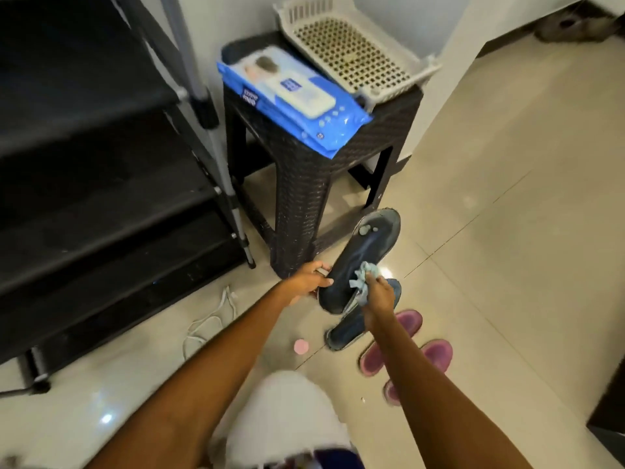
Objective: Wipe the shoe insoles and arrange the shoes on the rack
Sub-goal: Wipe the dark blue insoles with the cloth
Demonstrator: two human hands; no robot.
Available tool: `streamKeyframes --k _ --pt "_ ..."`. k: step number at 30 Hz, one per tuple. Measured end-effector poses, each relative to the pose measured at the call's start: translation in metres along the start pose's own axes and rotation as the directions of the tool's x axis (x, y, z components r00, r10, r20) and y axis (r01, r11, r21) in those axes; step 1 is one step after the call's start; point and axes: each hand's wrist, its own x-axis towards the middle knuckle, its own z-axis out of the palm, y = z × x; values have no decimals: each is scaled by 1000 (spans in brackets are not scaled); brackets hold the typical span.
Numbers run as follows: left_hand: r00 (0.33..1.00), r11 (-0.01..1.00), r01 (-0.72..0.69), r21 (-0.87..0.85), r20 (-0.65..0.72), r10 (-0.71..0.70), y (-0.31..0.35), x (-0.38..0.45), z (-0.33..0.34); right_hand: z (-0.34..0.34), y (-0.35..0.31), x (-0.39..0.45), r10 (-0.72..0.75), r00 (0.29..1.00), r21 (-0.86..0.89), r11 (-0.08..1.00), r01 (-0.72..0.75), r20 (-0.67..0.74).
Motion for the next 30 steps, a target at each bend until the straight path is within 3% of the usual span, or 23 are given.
streamKeyframes --k 5,12,17,23,30 --pt "992 993 -112 -40 61 114 77 -105 3 -12 -68 -83 -215 974 -44 975 218 68" --pt "951 903 -310 -297 -98 294 152 -245 27 -53 -151 -206 -469 836 -67 860 505 284" --pt "851 625 -497 -602 -194 489 163 -327 53 -80 -193 -287 -590 676 -38 741 671 441" --pt "687 343 -627 -700 -289 666 176 -400 64 -87 -201 -354 -583 505 -52 620 782 637" --pt "629 215 -637 -740 -339 699 182 -431 38 -88 -211 -381 -515 383 -113 480 870 767"
